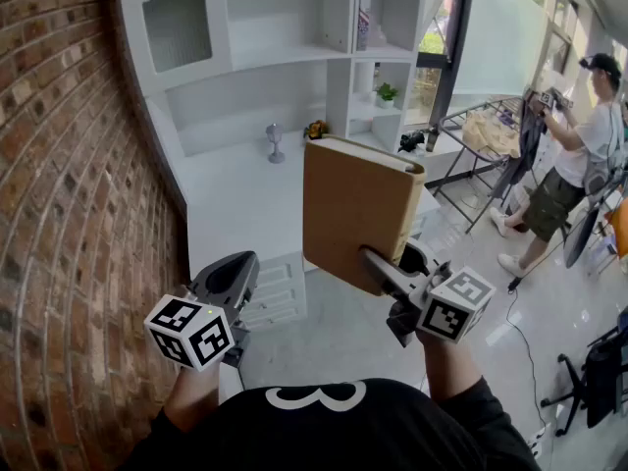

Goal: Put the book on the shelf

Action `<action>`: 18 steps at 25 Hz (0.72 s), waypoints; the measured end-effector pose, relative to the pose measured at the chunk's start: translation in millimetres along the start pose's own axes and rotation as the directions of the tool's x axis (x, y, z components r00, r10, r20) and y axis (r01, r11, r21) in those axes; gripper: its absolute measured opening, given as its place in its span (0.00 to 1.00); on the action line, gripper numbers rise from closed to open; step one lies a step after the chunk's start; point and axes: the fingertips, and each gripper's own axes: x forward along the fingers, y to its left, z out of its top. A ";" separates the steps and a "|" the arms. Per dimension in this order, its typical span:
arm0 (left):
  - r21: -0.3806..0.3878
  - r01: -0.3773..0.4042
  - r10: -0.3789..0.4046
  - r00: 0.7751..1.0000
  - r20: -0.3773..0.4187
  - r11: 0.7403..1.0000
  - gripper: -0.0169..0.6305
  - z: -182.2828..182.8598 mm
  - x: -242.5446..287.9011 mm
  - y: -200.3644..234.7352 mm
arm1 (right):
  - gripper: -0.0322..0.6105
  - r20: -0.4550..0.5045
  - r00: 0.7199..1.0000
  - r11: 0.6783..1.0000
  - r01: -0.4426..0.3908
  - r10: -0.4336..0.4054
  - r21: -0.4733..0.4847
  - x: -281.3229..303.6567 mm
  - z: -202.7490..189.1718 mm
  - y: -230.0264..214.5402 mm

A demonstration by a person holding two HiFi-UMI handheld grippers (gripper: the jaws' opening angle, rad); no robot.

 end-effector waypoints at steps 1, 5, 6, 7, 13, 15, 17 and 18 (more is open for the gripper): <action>0.002 0.003 -0.003 1.000 -0.001 1.000 0.03 2.5 3.6 -4.2 | 0.36 0.001 1.000 1.000 0.003 -0.003 -0.001 -2.8 3.6 -3.5; 0.004 0.014 -0.014 1.000 -0.007 1.000 0.03 6.9 14.8 -16.3 | 0.36 0.000 1.000 1.000 0.007 -0.007 -0.005 -9.1 11.6 -15.3; 0.004 0.017 -0.017 1.000 -0.009 1.000 0.03 6.1 16.6 -18.2 | 0.36 -0.002 1.000 1.000 0.006 -0.006 -0.008 -9.6 11.7 -17.5; 0.003 0.020 -0.020 1.000 -0.010 1.000 0.03 5.2 18.4 -19.8 | 0.36 -0.002 1.000 1.000 0.005 -0.005 -0.010 -10.2 11.6 -19.7; 0.004 0.014 -0.014 1.000 -0.010 1.000 0.03 2.5 34.3 -23.1 | 0.36 -0.005 1.000 1.000 -0.003 0.003 0.025 -12.0 11.7 -38.6; 0.010 0.004 -0.004 1.000 -0.013 1.000 0.03 2.5 40.7 -24.4 | 0.36 -0.015 1.000 0.999 -0.007 0.008 0.034 -11.8 11.9 -45.2; 0.012 -0.003 0.003 1.000 -0.014 1.000 0.03 3.4 48.4 -26.8 | 0.36 -0.026 1.000 1.000 -0.004 0.004 0.012 -12.6 13.3 -52.7; 0.012 -0.005 0.005 1.000 -0.014 1.000 0.03 4.4 52.8 -28.2 | 0.36 -0.027 1.000 1.000 -0.006 0.006 0.005 -13.2 15.1 -56.4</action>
